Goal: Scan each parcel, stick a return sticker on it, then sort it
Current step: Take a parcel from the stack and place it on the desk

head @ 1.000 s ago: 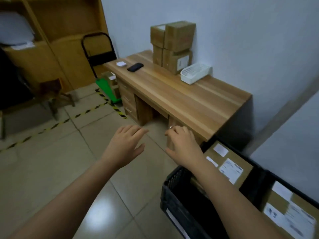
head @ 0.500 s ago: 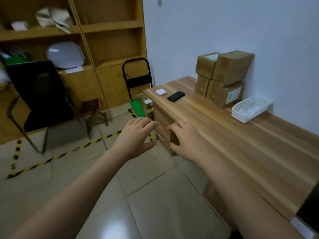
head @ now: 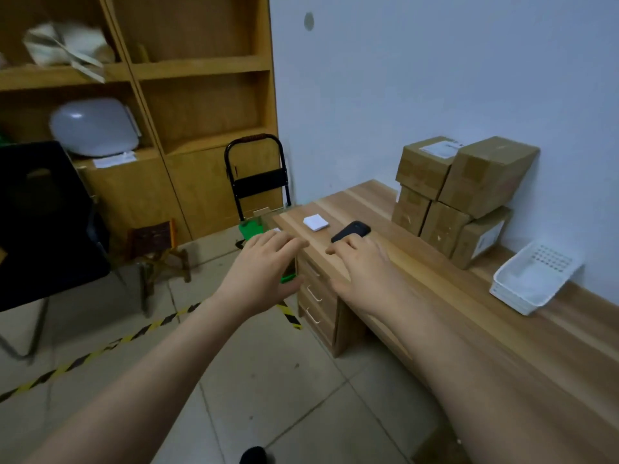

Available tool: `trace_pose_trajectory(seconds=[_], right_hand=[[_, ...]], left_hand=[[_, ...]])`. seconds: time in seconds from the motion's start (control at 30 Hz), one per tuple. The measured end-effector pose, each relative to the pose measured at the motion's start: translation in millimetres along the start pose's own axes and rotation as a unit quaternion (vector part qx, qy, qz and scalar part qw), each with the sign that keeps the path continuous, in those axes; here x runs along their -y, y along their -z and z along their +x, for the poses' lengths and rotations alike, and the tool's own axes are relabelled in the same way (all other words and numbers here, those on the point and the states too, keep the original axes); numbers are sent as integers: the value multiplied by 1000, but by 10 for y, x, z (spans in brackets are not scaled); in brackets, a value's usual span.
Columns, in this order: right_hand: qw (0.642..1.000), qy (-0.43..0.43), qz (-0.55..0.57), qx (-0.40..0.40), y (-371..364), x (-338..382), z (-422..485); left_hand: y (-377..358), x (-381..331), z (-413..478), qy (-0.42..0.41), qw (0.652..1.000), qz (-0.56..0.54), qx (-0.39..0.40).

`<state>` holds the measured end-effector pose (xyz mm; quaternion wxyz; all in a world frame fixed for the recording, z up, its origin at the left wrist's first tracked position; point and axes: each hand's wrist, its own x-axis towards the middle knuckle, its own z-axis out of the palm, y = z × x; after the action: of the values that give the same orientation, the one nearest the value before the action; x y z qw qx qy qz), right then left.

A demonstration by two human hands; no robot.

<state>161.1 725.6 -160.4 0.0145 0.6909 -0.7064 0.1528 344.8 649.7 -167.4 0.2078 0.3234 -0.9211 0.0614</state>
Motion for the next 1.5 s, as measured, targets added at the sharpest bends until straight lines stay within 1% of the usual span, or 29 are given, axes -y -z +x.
trace_pose_trajectory(seconds=[0.27,0.47,0.63,0.83,1.03,1.17,1.3,1.43,1.5], right_hand=[[994,-100,-28,-44,-158,-346,1259],[982,-179,-34,-51,-149,-748,1851],[969,-234,-51,-57,-113,-1259,2176],[955,-277,-61,-87,-57,-2044,2456],[942,-319,-51,-93,0,-2704,2696],[928,-356,-41,-102,-93,-2967,2824],[903,-408,-33,-132,-251,-3146,2970],[852,-484,-46,-195,-395,-3209,3131],[822,-523,-38,-221,-436,-3235,3214]], left_hand=[[-458,934,1406,-93,995,-43,-10],[-774,1269,2375,-168,981,-89,-31],[-1253,1180,3103,-208,969,-133,-26],[-1733,824,4020,-248,954,-166,-30],[-2126,569,4733,-257,942,-213,-24],[-2384,548,5080,-258,939,-228,0],[-2589,565,5432,-267,931,-248,35],[-2807,603,5730,-256,922,-278,88],[-2953,609,5863,-240,909,-316,125]])
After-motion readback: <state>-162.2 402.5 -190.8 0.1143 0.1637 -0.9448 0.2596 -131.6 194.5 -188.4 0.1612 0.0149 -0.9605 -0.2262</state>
